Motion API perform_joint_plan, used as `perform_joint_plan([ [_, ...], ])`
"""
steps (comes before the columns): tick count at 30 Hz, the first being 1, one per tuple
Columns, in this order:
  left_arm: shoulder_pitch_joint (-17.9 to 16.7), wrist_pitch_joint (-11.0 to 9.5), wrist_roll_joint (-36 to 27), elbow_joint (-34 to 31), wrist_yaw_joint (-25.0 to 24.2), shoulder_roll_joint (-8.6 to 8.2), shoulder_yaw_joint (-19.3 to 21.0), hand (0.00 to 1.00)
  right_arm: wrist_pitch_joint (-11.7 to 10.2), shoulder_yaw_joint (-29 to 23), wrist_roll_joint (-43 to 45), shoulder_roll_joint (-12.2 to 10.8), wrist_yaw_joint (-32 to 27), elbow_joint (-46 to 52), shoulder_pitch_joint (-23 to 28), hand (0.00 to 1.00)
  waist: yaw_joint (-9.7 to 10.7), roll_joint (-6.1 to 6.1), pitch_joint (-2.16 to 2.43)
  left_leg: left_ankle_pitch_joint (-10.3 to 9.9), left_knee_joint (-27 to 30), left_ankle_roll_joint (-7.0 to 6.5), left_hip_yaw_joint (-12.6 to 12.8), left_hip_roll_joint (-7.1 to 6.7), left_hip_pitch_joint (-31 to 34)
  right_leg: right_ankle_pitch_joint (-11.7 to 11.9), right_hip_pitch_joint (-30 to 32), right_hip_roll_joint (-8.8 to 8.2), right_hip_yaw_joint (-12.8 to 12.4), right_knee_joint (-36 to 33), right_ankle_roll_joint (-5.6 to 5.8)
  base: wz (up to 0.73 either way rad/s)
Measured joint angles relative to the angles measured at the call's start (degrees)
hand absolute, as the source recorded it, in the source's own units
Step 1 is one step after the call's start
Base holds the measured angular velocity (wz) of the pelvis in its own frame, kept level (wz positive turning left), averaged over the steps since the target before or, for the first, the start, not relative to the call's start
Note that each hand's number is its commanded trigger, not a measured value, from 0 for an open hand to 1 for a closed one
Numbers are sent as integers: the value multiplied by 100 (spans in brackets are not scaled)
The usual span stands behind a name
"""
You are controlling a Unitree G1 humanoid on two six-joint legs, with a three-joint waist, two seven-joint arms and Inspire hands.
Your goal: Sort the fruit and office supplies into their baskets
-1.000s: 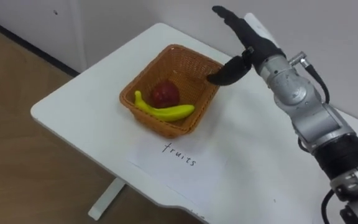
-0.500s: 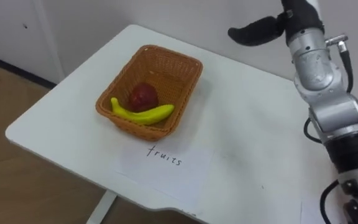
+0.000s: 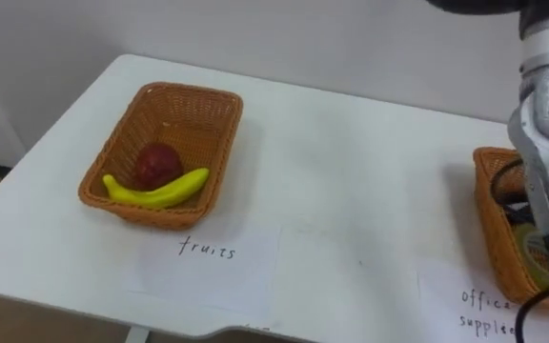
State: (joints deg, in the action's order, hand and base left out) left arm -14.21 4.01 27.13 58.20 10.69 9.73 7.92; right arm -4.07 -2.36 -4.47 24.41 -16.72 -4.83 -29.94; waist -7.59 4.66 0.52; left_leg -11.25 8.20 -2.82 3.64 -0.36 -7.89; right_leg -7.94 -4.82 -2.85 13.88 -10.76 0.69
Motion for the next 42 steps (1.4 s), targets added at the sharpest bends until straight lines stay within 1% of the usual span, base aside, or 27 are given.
perform_joint_plan([
  [1,-2,-19,-12,1,3,-5,44,0,0,-79,-89,53,-9,4,38,0,24,5,-1,-3,-22,6,50,11,-59,4,-1,6,-67,-1,-6,-25],
  [2,-5,-40,-51,31,14,2,67,0,0,-151,-218,53,-64,62,98,0,36,19,-9,-8,-58,13,105,30,-84,16,-5,13,-124,0,-22,-24],
  [5,-5,-52,-63,127,44,4,119,0,-23,-255,-493,55,-149,211,188,0,204,73,-7,-23,-53,35,111,55,-79,22,-5,73,-133,3,-32,-4],
  [8,-7,-81,-62,132,55,1,135,0,-26,-424,-696,61,-295,323,192,0,279,93,-26,-36,-46,54,131,78,-84,28,-4,101,-185,15,-42,-6],
  [9,-8,-99,-63,146,101,0,137,0,-49,-504,-730,70,-390,352,195,0,300,94,-29,-42,-47,63,159,92,-94,29,-4,118,-228,17,-45,-13],
  [10,-11,-135,-64,150,153,1,145,0,-117,-596,-755,85,-469,354,209,0,301,97,-33,-51,-51,70,192,103,-115,30,-5,133,-265,17,-46,-15],
  [12,-14,-181,-61,148,197,1,169,0,-182,-694,-768,128,-602,385,276,0,313,71,-49,-72,-53,75,246,123,-131,31,1,133,-288,18,-47,-14],
  [13,-9,-198,-61,147,243,0,209,0,-220,-794,-767,133,-650,423,362,0,329,84,-41,-81,-54,79,260,132,-128,31,15,132,-288,15,-48,-12],
  [15,-12,-200,-62,150,264,5,276,0,-221,-859,-769,158,-772,506,473,0,370,81,-41,-89,-58,87,305,145,-129,31,32,143,-298,15,-48,-11],
  [16,-24,-200,-62,149,275,5,335,0,-221,-893,-766,171,-798,539,505,0,408,94,-26,-91,-66,90,377,157,-128,36,64,164,-323,14,-56,-21],
  [17,-25,-200,-61,149,284,-5,395,0,-221,-976,-766,173,-816,582,526,0,428,91,-27,-92,-72,92,423,165,-127,46,96,203,-382,16,-72,-24],
  [18,-54,-201,-62,150,284,-9,414,0,-221,-1033,-766,174,-822,590,529,0,440,88,-29,-93,-72,93,429,165,-119,49,96,207,-397,18,-77,-14],
  [20,-109,-205,-65,149,293,1,427,0,-221,-1172,-781,191,-897,594,575,0,547,71,-26,-93,-74,93,437,165,-121,49,95,209,-435,19,-77,-4],
  [21,-136,-205,-65,149,303,-1,429,0,-221,-1267,-828,205,-930,597,602,0,581,58,-21,-93,-81,94,483,167,-138,49,102,215,-449,14,-77,-16],
  [22,-155,-207,-64,149,326,-3,426,0,-221,-1313,-893,250,-1018,597,631,0,593,50,-19,-94,-81,96,544,171,-145,49,111,223,-473,15,-77,-18],
  [25,-185,-222,-64,149,367,-5,424,0,-233,-1481,-1075,271,-1119,597,670,0,659,32,-23,-120,-88,108,583,184,-178,50,111,250,-578,10,-79,-14],
  [26,-197,-235,-65,149,376,-5,424,0,-237,-1495,-1110,279,-1157,597,696,0,684,35,-20,-122,-88,109,586,185,-181,50,110,255,-585,10,-80,-5],
  [27,-228,-266,-63,148,390,-4,425,0,-243,-1513,-1167,280,-1230,602,745,0,724,33,-5,-123,-87,110,590,186,-190,50,104,257,-585,0,-80,-4],
  [29,-236,-285,-59,146,390,-3,423,0,-285,-1634,-1233,281,-1265,637,1012,0,754,47,5,-127,-81,111,599,186,-195,57,102,261,-578,3,-91,-4],
  [32,-266,-286,-62,140,389,0,419,0,-289,-1771,-1364,280,-1268,686,1421,0,783,39,-1,-138,-71,110,600,190,-205,59,96,257,-567,-4,-94,0],
  [34,-316,-317,-65,138,390,-4,416,0,-289,-1930,-1613,273,-1270,774,1879,0,890,44,0,-146,-63,108,577,186,-182,59,98,249,-546,-2,-93,3],
  [36,-367,-318,-79,144,388,-3,417,0,-289,-2061,-1897,272,-1329,779,2069,0,972,39,-2,-149,-58,103,583,183,-178,59,101,238,-545,2,-93,0],
  [38,-369,-318,-131,145,388,-4,416,0,-289,-2224,-2074,272,-1425,779,2268,0,1017,0,-13,-153,-59,100,599,182,-188,59,99,243,-565,4,-93,-4],
  [40,-360,-317,-178,143,390,-22,415,0,-289,-2343,-2203,269,-1590,778,2410,0,1057,-64,-54,-165,-73,101,702,191,-219,60,126,260,-611,-5,-94,-20],
  [42,-347,-316,-193,121,438,-31,396,0,-290,-2436,-2287,264,-1743,766,2543,0,1121,-102,-56,-170,-79,102,721,195,-204,60,189,264,-610,-6,-95,-11],
])
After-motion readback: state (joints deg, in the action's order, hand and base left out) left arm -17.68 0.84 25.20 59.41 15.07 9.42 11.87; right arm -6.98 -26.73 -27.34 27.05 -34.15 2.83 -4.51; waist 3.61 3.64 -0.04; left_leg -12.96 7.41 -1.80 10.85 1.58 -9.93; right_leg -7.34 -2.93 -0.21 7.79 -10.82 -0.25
